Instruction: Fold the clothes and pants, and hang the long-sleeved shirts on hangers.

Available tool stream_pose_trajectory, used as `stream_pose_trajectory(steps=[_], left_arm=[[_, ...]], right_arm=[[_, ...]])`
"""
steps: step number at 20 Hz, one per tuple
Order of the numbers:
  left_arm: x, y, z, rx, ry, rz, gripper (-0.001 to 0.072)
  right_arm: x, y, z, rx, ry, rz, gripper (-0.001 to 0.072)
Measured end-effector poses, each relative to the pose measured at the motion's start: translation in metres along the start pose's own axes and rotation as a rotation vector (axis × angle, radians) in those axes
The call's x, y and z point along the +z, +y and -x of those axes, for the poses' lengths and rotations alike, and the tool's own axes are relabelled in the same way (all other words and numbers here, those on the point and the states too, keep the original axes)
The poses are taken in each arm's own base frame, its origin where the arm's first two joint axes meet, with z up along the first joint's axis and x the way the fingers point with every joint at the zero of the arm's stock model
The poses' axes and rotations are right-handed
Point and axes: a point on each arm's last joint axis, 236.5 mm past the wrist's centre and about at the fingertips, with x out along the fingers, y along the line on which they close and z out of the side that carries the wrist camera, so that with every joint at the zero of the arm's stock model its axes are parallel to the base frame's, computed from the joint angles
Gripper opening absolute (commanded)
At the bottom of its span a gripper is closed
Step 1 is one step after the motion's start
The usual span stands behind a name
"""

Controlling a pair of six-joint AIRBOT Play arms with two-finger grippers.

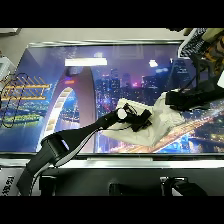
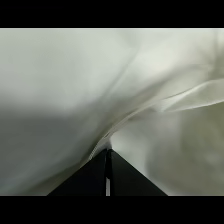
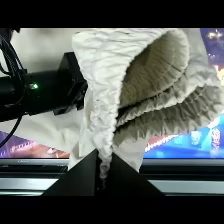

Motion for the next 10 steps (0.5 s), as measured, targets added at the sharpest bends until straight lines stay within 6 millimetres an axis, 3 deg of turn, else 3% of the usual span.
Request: stream_pose_trajectory(steps=[3, 5, 7, 10], left_arm=[[0.004, -0.003, 0.007, 0.009, 0.008, -0.004, 0.0006], [0.015, -0.006, 0.027, 0.042, 0.004, -0.047, 0.0007], [0.033, -0.005, 0.059, 0.111, -0.018, -0.115, 0.0007], [0.073, -0.012, 0.136, 0.211, -0.091, -0.261, 0.0009]], right_arm=[[0.005, 0.001, 0.0, 0.006, -0.022, 0.0, 0.0035], [0.009, 0.003, -0.003, 0.01, -0.029, 0.001, 0.0035], [0.012, 0.013, -0.01, 0.052, -0.018, 0.004, 0.0035], [0.018, 0.045, -0.024, 0.166, 0.011, 0.005, 0.0035]])
